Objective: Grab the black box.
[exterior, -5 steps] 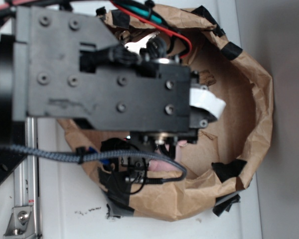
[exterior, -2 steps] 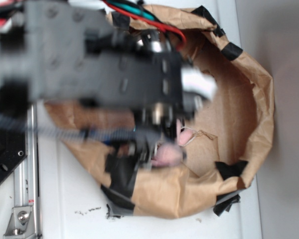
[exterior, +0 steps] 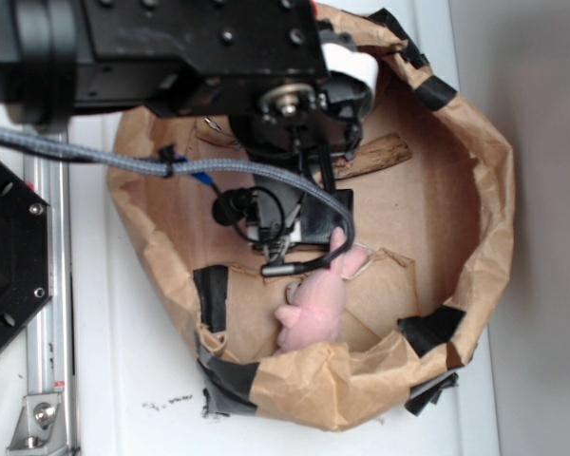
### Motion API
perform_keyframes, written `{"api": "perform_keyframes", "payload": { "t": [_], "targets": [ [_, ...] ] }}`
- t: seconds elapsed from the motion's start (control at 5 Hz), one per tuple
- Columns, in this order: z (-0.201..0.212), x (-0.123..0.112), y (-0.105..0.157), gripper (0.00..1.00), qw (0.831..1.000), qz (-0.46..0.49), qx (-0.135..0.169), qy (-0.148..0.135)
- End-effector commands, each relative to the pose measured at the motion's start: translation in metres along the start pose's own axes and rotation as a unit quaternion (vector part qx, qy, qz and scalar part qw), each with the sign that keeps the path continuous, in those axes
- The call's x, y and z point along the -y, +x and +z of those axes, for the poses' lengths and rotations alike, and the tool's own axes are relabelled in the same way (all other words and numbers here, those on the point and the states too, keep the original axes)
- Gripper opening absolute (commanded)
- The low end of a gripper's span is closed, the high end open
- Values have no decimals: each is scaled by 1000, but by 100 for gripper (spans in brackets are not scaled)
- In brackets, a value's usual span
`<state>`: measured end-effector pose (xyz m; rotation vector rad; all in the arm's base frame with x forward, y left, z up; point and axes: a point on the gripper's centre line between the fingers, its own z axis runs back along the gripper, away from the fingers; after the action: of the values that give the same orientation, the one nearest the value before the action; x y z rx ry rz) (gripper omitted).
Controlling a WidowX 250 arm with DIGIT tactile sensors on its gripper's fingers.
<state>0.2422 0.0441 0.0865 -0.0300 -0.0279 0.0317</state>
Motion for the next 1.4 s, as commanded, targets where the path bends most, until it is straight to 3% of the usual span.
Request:
{"api": "perform_keyframes", "payload": {
  "t": [0.0,0.2,0.4,0.6,0.8,1.2],
  "targets": [
    [-36,37,28,100,997,-57,-11,57],
    [-67,46,42,100,995,-73,-27,61],
    [-82,30,49,100,995,-56,-44,70],
    [-89,17,52,92,995,-39,-48,78],
    [-55,21,37,0,995,-35,-32,83],
    [43,21,21,0,996,-21,51,73]
  ]
}}
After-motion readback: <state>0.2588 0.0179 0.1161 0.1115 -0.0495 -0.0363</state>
